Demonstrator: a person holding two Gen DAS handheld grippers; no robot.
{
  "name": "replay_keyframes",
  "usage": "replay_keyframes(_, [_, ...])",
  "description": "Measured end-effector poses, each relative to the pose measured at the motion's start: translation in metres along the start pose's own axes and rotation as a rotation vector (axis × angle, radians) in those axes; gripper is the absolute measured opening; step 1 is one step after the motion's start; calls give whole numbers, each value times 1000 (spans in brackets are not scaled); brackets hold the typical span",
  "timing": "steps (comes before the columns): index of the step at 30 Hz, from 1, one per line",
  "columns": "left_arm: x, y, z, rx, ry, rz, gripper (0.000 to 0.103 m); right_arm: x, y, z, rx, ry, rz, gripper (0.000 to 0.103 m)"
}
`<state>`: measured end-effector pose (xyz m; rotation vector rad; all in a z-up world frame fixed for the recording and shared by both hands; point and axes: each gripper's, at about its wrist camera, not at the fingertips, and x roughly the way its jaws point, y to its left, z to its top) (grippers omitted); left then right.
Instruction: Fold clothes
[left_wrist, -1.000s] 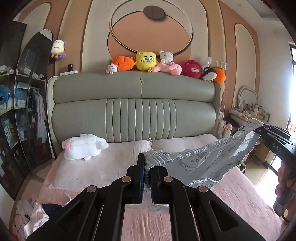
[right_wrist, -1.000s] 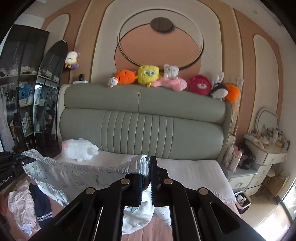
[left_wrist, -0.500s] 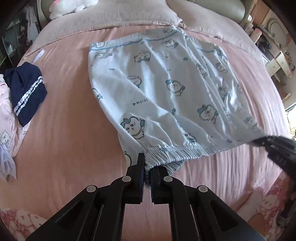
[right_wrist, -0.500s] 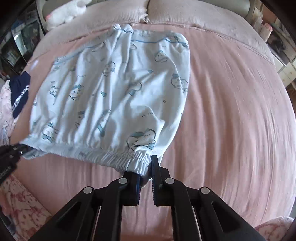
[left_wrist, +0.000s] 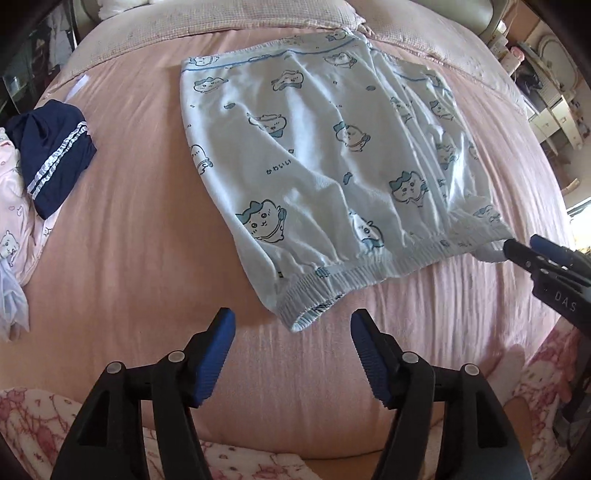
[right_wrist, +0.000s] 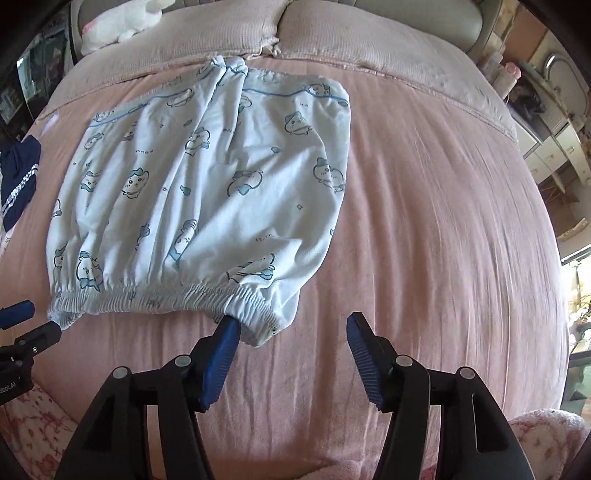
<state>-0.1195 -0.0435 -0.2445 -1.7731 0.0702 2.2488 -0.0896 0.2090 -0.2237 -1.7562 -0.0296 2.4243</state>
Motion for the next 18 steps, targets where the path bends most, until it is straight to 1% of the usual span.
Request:
replay_keyframes(1, [-5, 4, 4, -7, -16, -2, 63, -5, -1, -1, 1, -9, 45, 59])
replay_keyframes(6, [-31, 24, 25, -40, -98, -15, 63, -28, -9, -14, -30, 70, 346, 60])
replay_keyframes(7, [-36, 28, 29, -46, -115, -17, 63, -32, -16, -15, -16, 61, 392, 60])
replay_keyframes(8, [-41, 33, 33, -53, -131, -20, 63, -34, -26, -13, 16, 46, 403, 60])
replay_keyframes(9, [-38, 35, 42, -59, -136, -3, 63, -33, -37, -6, 51, 36, 377, 60])
replay_keyframes(10, [-30, 37, 55, -59, -131, 26, 63, -28, -47, 5, 76, 24, 324, 60])
replay_keyframes(12, [-15, 37, 78, -30, -125, 66, 63, -19, -58, 33, 90, -7, 168, 59])
replay_keyframes(13, [-8, 33, 87, -8, -126, 66, 63, -14, -60, 47, 70, -25, 87, 59])
replay_keyframes(14, [-2, 27, 95, 14, -127, 51, 63, -11, -61, 60, 34, -44, 58, 59])
replay_keyframes(15, [4, 20, 103, 38, -130, 16, 63, -9, -61, 72, -1, -62, 33, 59])
replay_keyframes(16, [9, 11, 111, 60, -134, -25, 63, -9, -53, 80, -30, -76, 47, 60])
replay_keyframes(18, [19, -10, 125, 120, -148, -72, 63, -7, -38, 95, -85, -110, 82, 60])
